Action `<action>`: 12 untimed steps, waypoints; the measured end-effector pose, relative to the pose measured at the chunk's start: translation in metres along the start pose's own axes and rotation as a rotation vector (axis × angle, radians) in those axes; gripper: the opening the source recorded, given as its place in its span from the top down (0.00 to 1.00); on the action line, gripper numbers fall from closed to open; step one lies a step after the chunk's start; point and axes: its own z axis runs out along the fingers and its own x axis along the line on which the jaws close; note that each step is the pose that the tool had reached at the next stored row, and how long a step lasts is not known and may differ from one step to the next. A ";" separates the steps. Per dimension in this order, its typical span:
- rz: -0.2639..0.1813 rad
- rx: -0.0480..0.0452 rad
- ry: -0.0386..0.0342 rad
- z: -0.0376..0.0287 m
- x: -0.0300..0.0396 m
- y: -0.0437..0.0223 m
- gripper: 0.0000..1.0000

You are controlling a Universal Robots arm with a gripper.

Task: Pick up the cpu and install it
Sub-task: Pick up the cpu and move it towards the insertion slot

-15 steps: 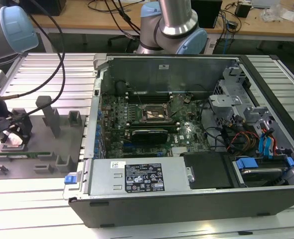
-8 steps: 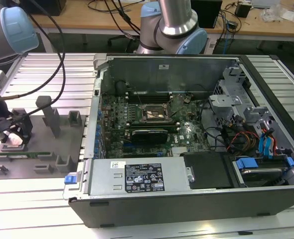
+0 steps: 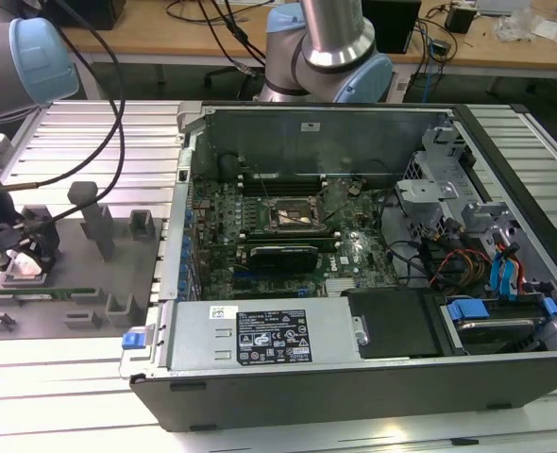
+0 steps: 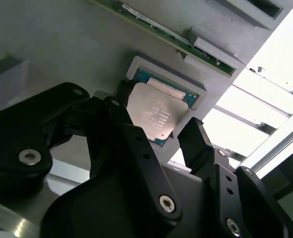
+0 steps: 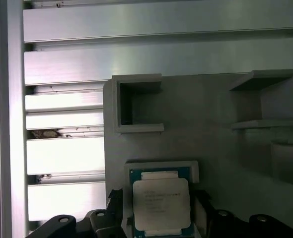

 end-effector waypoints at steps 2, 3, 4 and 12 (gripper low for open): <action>0.000 -0.0011 0.0001 0.0001 -0.0002 0.0000 0.34; 0.000 -0.0013 0.0000 0.0001 -0.0005 0.0001 0.34; 0.000 -0.0012 0.0003 0.0000 -0.0016 0.0001 0.34; -0.034 -0.0010 0.0025 0.0000 -0.0049 0.0003 0.34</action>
